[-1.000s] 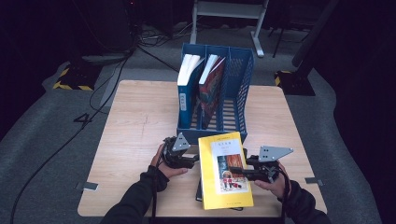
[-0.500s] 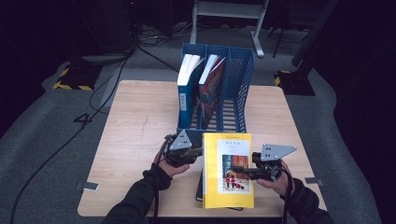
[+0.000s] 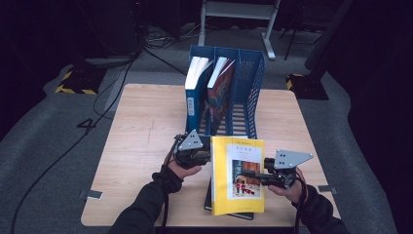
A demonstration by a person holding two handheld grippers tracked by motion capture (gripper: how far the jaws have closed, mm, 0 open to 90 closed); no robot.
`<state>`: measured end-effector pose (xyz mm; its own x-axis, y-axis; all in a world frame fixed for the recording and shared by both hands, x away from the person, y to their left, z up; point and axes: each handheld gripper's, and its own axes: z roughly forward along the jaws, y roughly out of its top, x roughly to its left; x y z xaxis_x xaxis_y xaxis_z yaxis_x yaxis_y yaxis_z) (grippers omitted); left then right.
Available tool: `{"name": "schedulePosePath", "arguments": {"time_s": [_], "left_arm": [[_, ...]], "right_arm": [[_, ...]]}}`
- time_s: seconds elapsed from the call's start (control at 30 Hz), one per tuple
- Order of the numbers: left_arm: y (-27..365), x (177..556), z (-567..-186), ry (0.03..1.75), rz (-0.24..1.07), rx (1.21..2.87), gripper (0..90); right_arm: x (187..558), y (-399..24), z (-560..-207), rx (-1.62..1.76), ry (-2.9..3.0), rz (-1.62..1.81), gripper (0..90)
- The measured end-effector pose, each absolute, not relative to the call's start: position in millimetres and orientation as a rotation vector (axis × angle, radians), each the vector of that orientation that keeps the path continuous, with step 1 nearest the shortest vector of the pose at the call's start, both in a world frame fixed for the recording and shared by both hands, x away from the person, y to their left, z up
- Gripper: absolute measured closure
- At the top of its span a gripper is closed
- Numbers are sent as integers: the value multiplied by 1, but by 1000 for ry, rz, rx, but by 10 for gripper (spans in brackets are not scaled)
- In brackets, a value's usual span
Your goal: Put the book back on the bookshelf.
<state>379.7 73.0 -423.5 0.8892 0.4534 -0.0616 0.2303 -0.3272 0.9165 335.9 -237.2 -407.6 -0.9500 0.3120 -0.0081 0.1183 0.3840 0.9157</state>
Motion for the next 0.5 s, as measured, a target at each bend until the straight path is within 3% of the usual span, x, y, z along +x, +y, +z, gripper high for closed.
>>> {"name": "schedulePosePath", "arguments": {"time_s": [0.5], "left_arm": [[72,391,-387,449,275,1829,840]], "right_arm": [[335,-233,-393,380,2268,1568,807]]}}
